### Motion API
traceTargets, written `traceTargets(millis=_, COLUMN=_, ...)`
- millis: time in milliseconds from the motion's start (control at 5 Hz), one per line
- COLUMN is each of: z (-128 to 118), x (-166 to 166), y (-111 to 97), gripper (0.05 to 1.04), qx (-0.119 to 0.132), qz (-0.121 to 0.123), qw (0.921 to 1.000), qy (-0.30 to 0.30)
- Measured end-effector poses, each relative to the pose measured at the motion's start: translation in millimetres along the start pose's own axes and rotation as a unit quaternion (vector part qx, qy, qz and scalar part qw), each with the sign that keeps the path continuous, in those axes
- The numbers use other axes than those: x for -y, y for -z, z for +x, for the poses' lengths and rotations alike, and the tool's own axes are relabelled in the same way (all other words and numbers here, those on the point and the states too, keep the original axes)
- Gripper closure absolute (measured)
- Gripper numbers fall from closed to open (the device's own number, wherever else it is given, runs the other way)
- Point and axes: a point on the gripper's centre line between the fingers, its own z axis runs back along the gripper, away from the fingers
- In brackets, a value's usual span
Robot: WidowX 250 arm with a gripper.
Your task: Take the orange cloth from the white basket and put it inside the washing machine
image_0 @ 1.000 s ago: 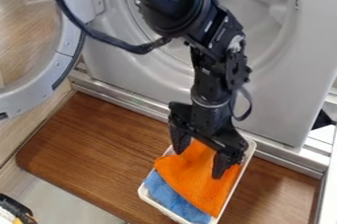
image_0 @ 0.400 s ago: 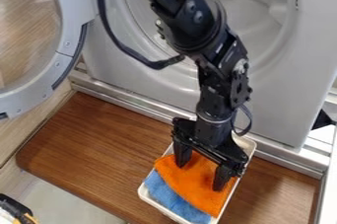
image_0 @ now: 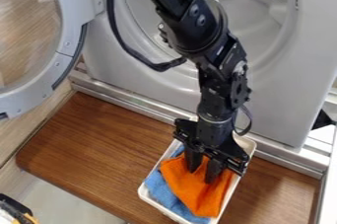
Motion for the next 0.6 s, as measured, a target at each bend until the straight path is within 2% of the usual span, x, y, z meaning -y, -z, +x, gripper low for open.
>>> traceTargets(millis=200, z=-3, x=3, y=-1, gripper=0.934, qx=-0.004, qz=0.004, qw=1.0, qy=0.007)
traceTargets(millis=400, z=-5, x=3, y=-5, gripper=1.001, qx=0.0, qz=0.003, qw=0.9999, qy=0.012)
traceTargets(millis=600, z=-10, x=5, y=-16, gripper=0.863, qx=0.014, qz=-0.005, qw=0.9997, qy=0.018)
